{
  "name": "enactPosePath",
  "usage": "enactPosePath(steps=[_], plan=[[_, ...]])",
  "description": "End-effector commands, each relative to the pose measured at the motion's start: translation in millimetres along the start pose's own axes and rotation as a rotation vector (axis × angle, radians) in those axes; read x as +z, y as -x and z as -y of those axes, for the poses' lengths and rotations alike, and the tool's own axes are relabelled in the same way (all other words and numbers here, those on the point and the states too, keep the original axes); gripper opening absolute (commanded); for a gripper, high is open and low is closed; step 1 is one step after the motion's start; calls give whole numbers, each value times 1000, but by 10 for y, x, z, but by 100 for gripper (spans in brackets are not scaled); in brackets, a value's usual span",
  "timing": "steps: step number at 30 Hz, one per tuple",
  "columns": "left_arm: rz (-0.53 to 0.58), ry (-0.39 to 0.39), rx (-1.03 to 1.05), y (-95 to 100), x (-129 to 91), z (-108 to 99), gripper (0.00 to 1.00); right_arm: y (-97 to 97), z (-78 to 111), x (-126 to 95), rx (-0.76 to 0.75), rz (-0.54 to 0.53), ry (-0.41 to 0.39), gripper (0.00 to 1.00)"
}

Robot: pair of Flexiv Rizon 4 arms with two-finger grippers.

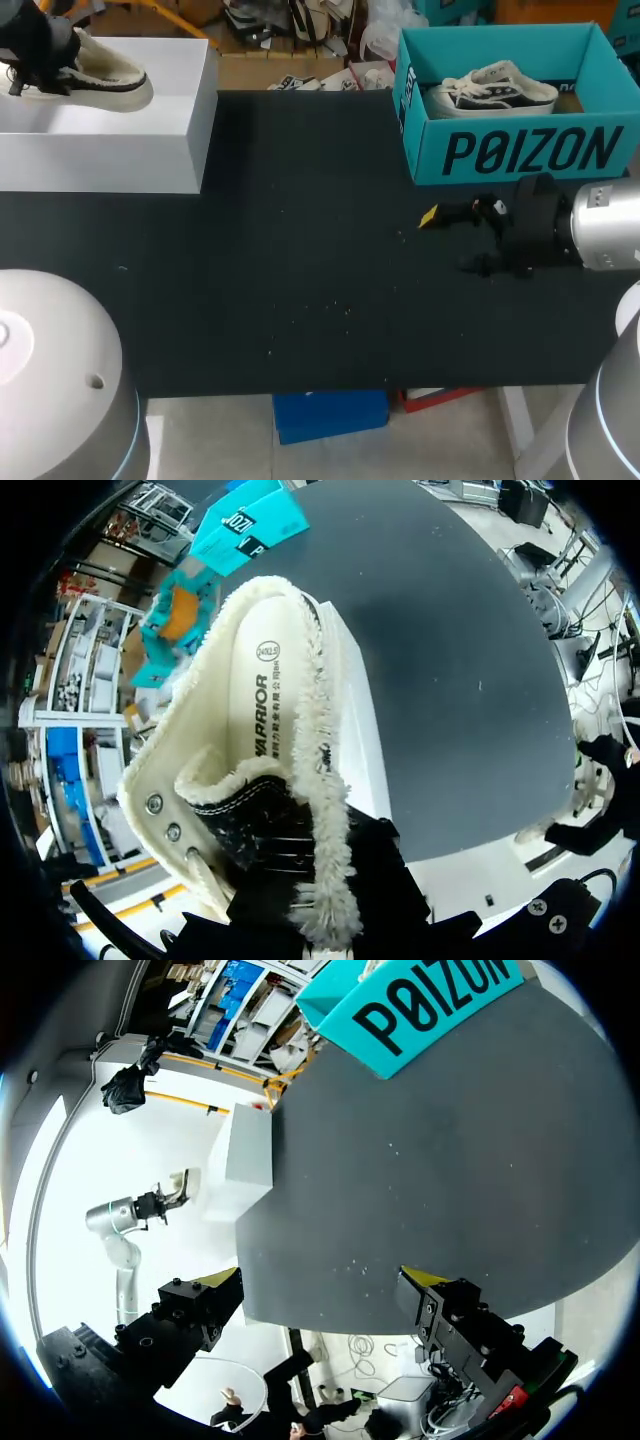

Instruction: Take the shoe out of the shoebox, open the shoe tongue, remove and reinsert the insole, then place the shoe into the shoebox

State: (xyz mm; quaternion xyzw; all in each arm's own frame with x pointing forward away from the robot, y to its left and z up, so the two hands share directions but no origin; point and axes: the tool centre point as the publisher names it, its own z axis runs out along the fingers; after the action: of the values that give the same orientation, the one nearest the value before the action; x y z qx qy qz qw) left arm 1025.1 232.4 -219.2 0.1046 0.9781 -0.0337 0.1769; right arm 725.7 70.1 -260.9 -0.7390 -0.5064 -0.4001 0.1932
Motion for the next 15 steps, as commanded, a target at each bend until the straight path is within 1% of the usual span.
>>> enactPosePath(steps=[1, 3, 5, 6, 15], plan=[[-12, 5, -16, 79, 101, -64, 0, -11, 1, 20, 1, 3, 2, 100], [-12, -5, -29, 80, 151, -91, 0, -11, 1, 20, 1, 3, 2, 100], [-7, 7, -35, 80, 206, -118, 0, -11, 1, 20, 1, 3, 2, 100], [-14, -7, -48, 79, 237, -134, 0, -11, 1, 20, 1, 3, 2, 100], [-44, -24, -68, 86, 504, -199, 0, -11, 1, 20, 1, 3, 2, 100]])
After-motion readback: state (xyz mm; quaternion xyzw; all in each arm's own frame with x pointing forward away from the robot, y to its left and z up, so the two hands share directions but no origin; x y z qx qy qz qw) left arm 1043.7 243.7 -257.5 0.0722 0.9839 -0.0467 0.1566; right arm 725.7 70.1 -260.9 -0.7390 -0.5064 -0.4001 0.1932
